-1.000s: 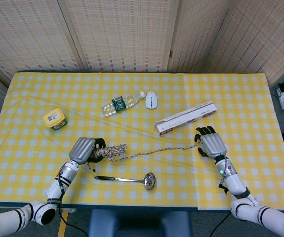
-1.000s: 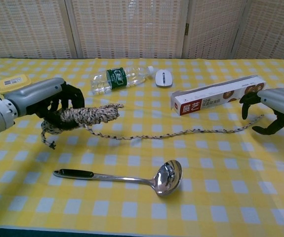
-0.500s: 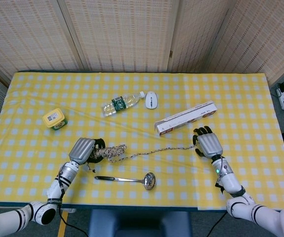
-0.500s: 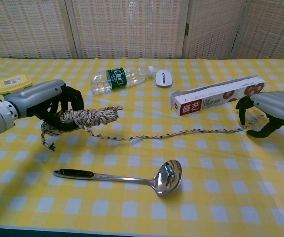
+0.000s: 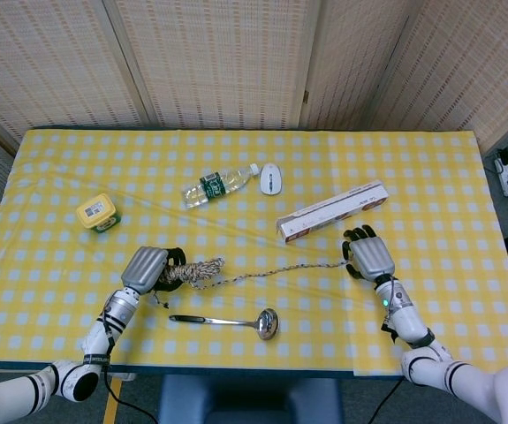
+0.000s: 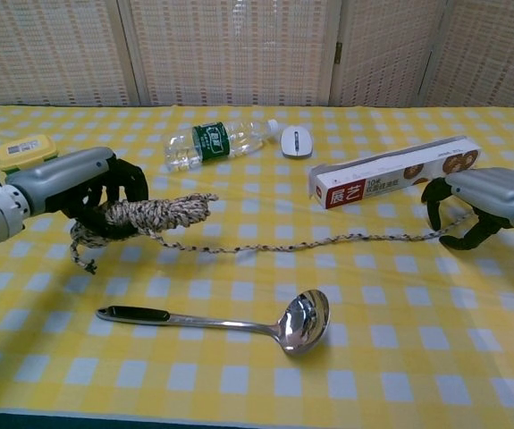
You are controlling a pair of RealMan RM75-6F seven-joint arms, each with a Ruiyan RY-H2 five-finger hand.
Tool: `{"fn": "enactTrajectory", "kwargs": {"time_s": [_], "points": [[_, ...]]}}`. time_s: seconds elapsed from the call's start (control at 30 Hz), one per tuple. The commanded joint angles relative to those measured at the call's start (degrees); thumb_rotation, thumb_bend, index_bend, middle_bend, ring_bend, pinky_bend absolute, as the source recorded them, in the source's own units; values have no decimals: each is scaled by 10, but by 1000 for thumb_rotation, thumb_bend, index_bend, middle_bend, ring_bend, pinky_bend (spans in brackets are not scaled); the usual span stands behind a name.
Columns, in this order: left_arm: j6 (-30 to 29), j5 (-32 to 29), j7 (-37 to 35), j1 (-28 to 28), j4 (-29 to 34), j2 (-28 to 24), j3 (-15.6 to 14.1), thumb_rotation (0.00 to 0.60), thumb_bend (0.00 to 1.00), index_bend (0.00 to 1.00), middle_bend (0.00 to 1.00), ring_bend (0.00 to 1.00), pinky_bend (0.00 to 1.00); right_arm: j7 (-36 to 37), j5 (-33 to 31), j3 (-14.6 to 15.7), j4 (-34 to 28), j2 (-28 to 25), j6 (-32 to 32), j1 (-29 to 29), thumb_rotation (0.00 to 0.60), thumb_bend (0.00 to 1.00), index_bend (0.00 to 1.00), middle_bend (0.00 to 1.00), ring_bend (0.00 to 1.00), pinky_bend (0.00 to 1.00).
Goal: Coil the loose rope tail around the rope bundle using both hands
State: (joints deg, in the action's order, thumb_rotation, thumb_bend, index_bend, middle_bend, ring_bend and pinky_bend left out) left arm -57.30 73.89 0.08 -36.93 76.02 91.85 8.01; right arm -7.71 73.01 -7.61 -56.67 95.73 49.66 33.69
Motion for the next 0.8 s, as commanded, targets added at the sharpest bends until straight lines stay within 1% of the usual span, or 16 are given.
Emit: {"fn": "enactTrajectory", "kwargs": {"time_s": [0.03,0.37,0.57,0.67,0.8], "points": [[1,0,0,0,-1,1,0,600,580,670,678,613,717,-2,-3,0,0,0,-3,1,600,368,551,240,162,108],[1,2,-3,1,-6,3,-1,600,580,670,678,608,713,-6,-9,0,-1,0,-4,2,600,398,582,256,168,110],[-11,13,-17,3,4,-3,3,600,581,670,678,608,713,-1,-5,-2,-10,-4,10,-1,600,456,607,274,186,123],[-22,26,-31,3,20,-12,8,600,580,670,678,608,713,5,4,-5,-36,-20,37,-8,600,473,610,283,198,132],[-32,47,-50,-1,55,-25,14,600,581,669,679,608,713,15,17,-17,-109,-58,79,-17,600,492,613,304,224,176]]}}
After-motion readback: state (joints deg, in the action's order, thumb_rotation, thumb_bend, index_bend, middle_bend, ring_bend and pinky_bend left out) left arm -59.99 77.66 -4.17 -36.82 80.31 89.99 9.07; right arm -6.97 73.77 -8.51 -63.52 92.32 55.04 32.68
